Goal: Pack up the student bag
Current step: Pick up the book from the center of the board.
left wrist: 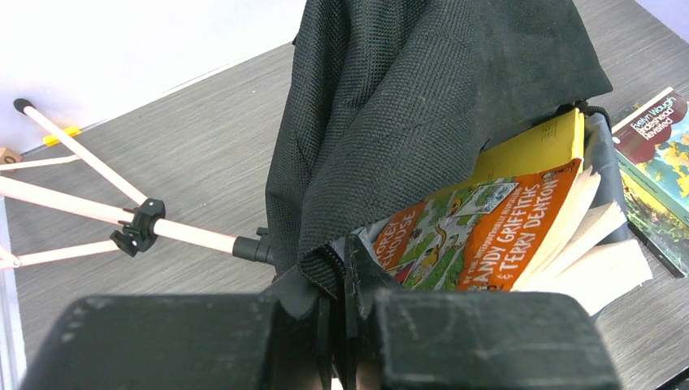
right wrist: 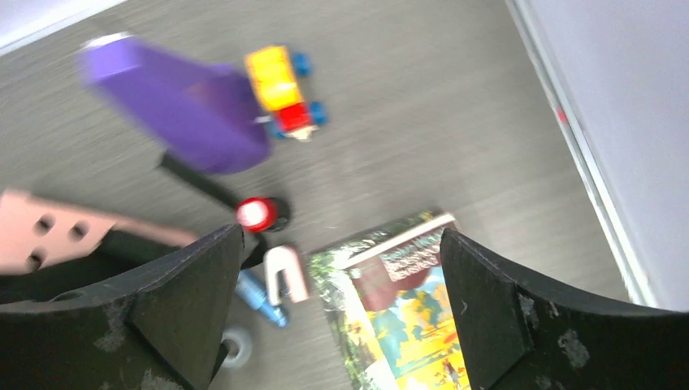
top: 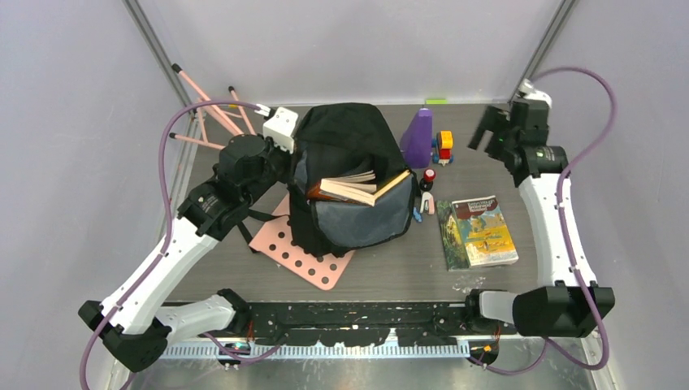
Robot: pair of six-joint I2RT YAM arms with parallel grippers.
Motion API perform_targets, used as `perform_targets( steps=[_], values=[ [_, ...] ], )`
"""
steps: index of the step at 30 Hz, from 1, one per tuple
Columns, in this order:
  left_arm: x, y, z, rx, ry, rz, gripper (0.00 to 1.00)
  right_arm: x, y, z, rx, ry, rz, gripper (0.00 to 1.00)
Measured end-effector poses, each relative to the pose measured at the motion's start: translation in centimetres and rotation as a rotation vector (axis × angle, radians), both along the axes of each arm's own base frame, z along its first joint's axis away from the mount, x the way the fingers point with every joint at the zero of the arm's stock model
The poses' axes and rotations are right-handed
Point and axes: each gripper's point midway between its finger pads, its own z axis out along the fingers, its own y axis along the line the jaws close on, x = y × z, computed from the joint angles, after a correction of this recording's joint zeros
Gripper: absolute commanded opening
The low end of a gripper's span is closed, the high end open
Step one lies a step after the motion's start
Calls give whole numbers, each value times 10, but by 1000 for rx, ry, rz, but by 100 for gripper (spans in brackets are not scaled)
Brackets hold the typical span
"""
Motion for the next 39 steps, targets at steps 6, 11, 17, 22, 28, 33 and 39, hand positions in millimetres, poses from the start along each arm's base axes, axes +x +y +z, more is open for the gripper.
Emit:
perform_targets(
  steps=[6,11,17,22,28,33,39],
  values=[
    [0,0,-2,-6,-11,-2,0,-48,-96,-123,155,232,-363,98],
    [0,-1,-2,-11,-15,-9,0,-84,-101,-193,305,353,-445,97],
    [-1,-4,-2,-15,-14,-23,0,-76,-99,-234,396,378,-443,96],
    [-2,-4,-3,-18,-14,-29,0,-79,-92,-255,422,392,-430,92],
    [-4,-5,-4,-23,-16,-36,0,-79,-81,-254,447,369,-425,89],
    [-4,-6,-4,-28,-17,-42,0,-94,-35,-249,456,386,-349,90],
    [-6,-5,-4,-31,-20,-45,0,-107,-15,-245,472,410,-355,91]
  ],
)
